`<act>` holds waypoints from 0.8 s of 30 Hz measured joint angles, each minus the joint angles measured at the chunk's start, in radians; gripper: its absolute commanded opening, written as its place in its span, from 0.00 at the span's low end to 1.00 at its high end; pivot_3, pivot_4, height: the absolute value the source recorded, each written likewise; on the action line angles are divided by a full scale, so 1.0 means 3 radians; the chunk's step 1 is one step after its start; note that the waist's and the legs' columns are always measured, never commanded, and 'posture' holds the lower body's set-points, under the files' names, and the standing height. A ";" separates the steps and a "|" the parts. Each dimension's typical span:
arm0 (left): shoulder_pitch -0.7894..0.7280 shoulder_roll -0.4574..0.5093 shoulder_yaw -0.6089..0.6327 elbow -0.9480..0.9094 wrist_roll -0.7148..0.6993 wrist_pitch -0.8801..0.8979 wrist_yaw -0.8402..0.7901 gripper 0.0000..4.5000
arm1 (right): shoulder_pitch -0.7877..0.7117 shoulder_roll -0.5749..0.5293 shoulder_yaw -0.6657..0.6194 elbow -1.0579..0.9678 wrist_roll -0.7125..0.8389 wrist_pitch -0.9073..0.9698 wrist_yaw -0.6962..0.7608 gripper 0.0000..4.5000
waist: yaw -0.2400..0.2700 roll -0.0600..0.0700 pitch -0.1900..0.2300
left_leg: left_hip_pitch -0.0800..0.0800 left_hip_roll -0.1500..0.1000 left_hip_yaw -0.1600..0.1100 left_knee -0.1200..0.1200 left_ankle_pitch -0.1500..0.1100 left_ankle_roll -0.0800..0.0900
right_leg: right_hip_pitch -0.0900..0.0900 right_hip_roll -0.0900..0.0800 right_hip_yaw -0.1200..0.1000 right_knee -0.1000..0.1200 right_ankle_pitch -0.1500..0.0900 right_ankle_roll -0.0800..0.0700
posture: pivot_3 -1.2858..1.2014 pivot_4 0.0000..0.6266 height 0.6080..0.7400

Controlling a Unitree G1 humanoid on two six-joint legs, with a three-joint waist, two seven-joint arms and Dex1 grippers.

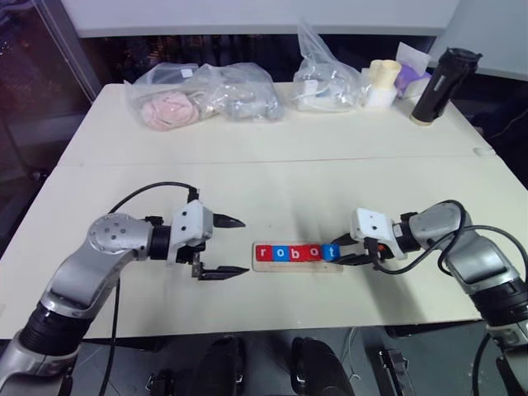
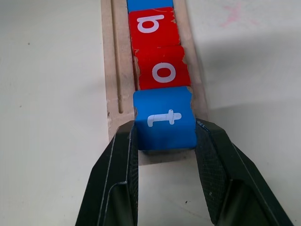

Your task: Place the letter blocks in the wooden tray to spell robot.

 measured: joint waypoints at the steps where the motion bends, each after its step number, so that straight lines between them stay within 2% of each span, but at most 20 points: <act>1: 0.0000 0.0000 0.0004 -0.0001 0.0000 0.0000 0.0004 1.00 | 0.0000 0.0000 0.0000 0.0002 -0.0003 -0.0003 0.0008 0.25 | 0.0000 0.0000 0.0000 | 0.0000 0.0000 0.0000 0.0000 0.0000 0.0000 | 0.0000 0.0000 0.0000 0.0000 0.0000 0.0000 | 0.52 0.24 1.00; 4: 0.0000 -0.0013 0.0004 -0.0005 0.0000 0.0002 0.0011 1.00 | 0.0000 0.0000 0.0000 0.0017 -0.0012 -0.0007 0.0023 0.25 | 0.0000 0.0000 0.0000 | 0.0000 0.0000 0.0000 0.0001 0.0000 0.0000 | 0.0000 0.0001 -0.0002 0.0003 0.0000 0.0000 | 0.52 0.24 1.00; 10: 0.0000 -0.0016 0.0004 -0.0025 0.0000 0.0002 0.0024 1.00 | -0.0004 0.0003 0.0000 0.0033 -0.0014 -0.0006 0.0029 0.94 | 0.0000 0.0000 0.0000 | 0.0002 0.0000 0.0000 0.0002 0.0001 0.0000 | 0.0000 0.0002 -0.0004 0.0005 0.0001 0.0002 | 0.52 0.24 1.00; 11: 0.0000 -0.0016 0.0004 -0.0025 0.0000 0.0003 0.0028 1.00 | -0.0004 0.0003 0.0000 0.0033 -0.0014 -0.0005 0.0030 0.99 | 0.0000 0.0000 0.0000 | 0.0002 0.0000 0.0000 0.0002 0.0001 0.0000 | 0.0000 0.0003 -0.0004 0.0005 0.0001 0.0002 | 0.52 0.24 1.00; 19: 0.0003 -0.0019 0.0004 -0.0027 0.0000 0.0003 0.0039 1.00 | -0.0046 -0.0013 -0.0047 -0.0034 0.0063 0.0114 0.0038 0.99 | 0.0000 0.0000 0.0000 | 0.0003 0.0000 0.0001 0.0002 0.0001 0.0000 | 0.0000 0.0004 -0.0003 0.0007 0.0004 0.0007 | 0.52 0.24 1.00; 24: 0.0010 -0.0020 0.0004 -0.0030 0.0000 0.0003 0.0040 1.00 | -0.0069 -0.0088 -0.0148 0.0126 -0.0002 -0.0041 -0.0051 0.99 | 0.0000 0.0000 0.0000 | 0.0004 -0.0001 0.0001 0.0003 0.0001 -0.0001 | 0.0002 0.0006 -0.0003 0.0006 0.0003 0.0006 | 0.52 0.24 1.00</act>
